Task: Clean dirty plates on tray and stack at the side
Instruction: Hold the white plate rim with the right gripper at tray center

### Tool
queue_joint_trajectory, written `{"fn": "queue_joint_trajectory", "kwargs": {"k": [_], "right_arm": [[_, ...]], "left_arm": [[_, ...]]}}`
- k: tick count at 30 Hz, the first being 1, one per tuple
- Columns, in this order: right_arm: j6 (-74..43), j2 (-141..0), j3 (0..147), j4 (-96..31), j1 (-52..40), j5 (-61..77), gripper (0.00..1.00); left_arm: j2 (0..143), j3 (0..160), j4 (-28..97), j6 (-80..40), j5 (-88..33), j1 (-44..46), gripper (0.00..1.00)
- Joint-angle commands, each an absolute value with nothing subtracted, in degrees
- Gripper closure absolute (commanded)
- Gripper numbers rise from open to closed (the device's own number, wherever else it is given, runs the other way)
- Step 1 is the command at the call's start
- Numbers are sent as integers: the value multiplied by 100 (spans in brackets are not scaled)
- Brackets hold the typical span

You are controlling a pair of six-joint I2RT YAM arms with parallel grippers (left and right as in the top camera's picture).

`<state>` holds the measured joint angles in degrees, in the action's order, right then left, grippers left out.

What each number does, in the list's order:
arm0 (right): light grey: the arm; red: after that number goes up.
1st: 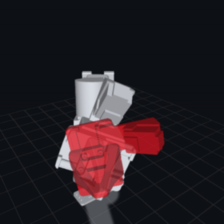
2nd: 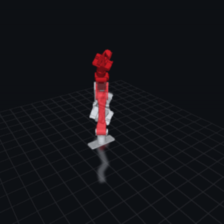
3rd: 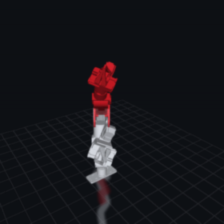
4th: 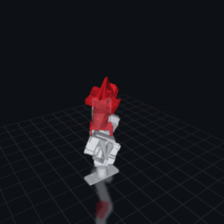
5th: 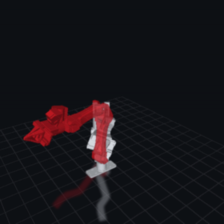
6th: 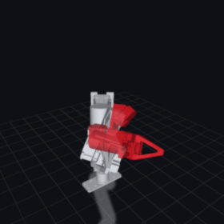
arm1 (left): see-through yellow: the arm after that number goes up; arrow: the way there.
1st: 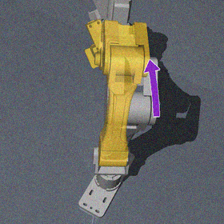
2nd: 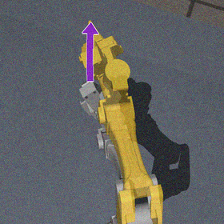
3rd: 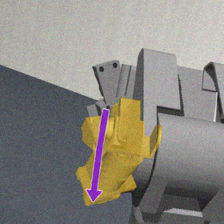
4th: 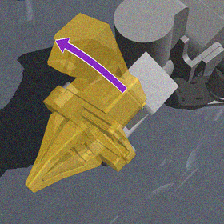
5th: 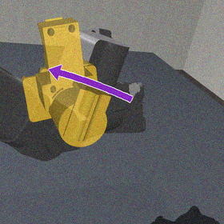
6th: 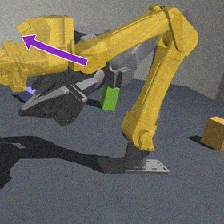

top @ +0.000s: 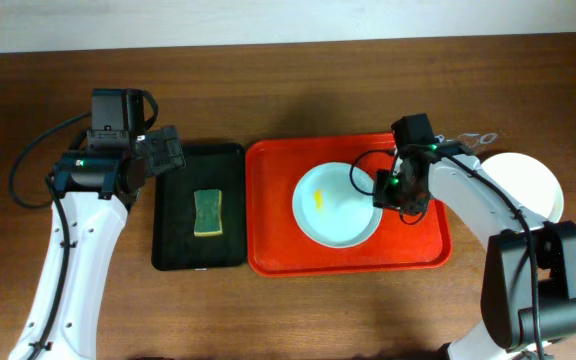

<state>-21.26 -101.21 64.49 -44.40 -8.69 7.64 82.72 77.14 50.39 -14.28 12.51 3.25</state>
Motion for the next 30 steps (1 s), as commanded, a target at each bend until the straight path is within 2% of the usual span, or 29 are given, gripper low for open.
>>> {"fn": "queue_joint_trajectory", "kwargs": {"k": [1, 3, 6, 7, 8, 16, 18, 21, 25, 27, 28, 30], "right_arm": [[-1890, -10077, 6361, -4219, -895, 405, 67], [-1892, -10103, 6309, -4088, -897, 545, 71], [-1890, -10173, 6270, -4095, -897, 574, 72], [-1890, -10173, 6246, -4088, -899, 576, 75], [-1890, -10173, 6246, -4080, -899, 576, 83], [-1892, -10173, 5940, -3876, -899, 888, 82], [-1892, -10173, 5940, -3881, -902, 1037, 96], [-1802, -10173, 5905, -3844, -904, 1022, 96], [-676, -10173, 5911, -3306, -904, 998, 96], [-617, -10173, 5996, -3256, -893, 985, 92], [-617, -10171, 6053, -3262, -893, 985, 74], [-620, -10160, 6248, -3474, -893, 987, 59]], "left_arm": [[8270, 7741, 5043, -1402, 1330, 298, 1], [8270, 7741, 5043, -1400, 1330, 298, 1], [8270, 7741, 5043, -1402, 1330, 298, 1], [8270, 7741, 5043, -1402, 1330, 298, 1], [8270, 7741, 5043, -1402, 1330, 298, 1], [8270, 7741, 5043, -1402, 1330, 298, 1], [8270, 7741, 5043, -1402, 1330, 298, 1], [8270, 7741, 5046, -1402, 1330, 298, 1], [8270, 7741, 5046, -1402, 1330, 298, 1], [8270, 7741, 5046, -1402, 1330, 298, 1], [8270, 7741, 5046, -1402, 1330, 298, 1], [8270, 7741, 5046, -1402, 1330, 298, 1]]}}
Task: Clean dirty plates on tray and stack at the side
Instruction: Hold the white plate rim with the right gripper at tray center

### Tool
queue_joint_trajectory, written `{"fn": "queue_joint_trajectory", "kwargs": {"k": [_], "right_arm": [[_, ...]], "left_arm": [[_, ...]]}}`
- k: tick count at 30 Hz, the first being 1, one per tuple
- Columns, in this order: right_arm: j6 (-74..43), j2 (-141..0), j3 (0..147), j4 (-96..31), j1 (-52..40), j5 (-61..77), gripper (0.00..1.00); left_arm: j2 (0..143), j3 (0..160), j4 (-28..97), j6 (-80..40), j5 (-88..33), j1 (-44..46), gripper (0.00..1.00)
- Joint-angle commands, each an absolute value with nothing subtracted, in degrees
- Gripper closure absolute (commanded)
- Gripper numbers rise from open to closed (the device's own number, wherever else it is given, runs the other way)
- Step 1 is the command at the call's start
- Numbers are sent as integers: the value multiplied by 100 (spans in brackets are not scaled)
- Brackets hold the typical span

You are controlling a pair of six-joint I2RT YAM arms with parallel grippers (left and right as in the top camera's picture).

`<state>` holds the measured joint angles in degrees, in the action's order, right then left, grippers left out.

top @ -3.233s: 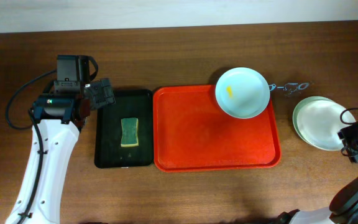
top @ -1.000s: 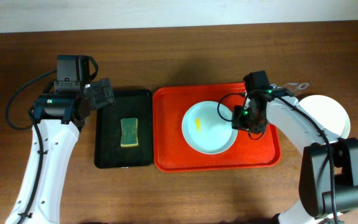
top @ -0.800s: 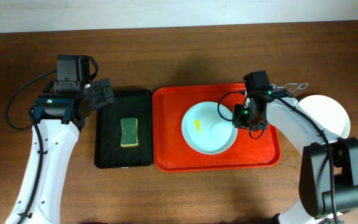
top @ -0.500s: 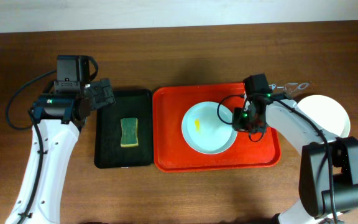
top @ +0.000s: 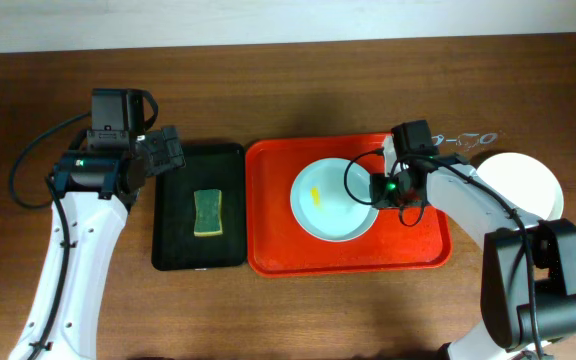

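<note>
A pale plate (top: 330, 205) with a yellow smear (top: 315, 195) lies in the red tray (top: 268, 250). My right gripper (top: 379, 188) is at the plate's right rim and looks shut on it. A green-and-yellow sponge (top: 208, 212) lies in the black tray (top: 173, 245). Above the black tray's far left corner, my left gripper (top: 165, 152) hangs open and holds nothing. A clean white plate (top: 528, 180) sits on the table right of the red tray.
The two trays stand side by side mid-table on the brown wooden table (top: 288, 310). The right arm's links (top: 488, 215) cross the red tray's right edge. A pale wall runs along the table's far edge.
My right gripper has shifted slightly left at the plate's rim, and the plate sits a little further left and back in the red tray. The left arm and the sponge are unchanged.
</note>
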<state>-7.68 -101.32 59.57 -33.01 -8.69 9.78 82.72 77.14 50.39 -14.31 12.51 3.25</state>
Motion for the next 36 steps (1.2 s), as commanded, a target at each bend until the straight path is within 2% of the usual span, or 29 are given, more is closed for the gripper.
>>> {"fn": "queue_joint_trajectory", "kwargs": {"k": [1, 2, 3, 4, 5, 36], "right_arm": [[-622, -10154, 6414, -3728, -893, 987, 55], [-622, -10151, 6611, -4045, -893, 987, 48], [-646, -10149, 6934, -4635, -893, 991, 36], [-646, -10149, 7098, -4969, -895, 991, 28], [-644, -10149, 7266, -5352, -895, 991, 1], [-642, -10151, 7266, -5352, -895, 987, 2]], "left_arm": [[8270, 7741, 5046, -1402, 1330, 298, 1], [8270, 7741, 5046, -1402, 1330, 298, 1], [8270, 7741, 5046, -1402, 1330, 298, 1], [8270, 7741, 5046, -1400, 1330, 298, 1], [8270, 7741, 5046, -1402, 1330, 298, 1], [8270, 7741, 5046, -1402, 1332, 298, 1]]}}
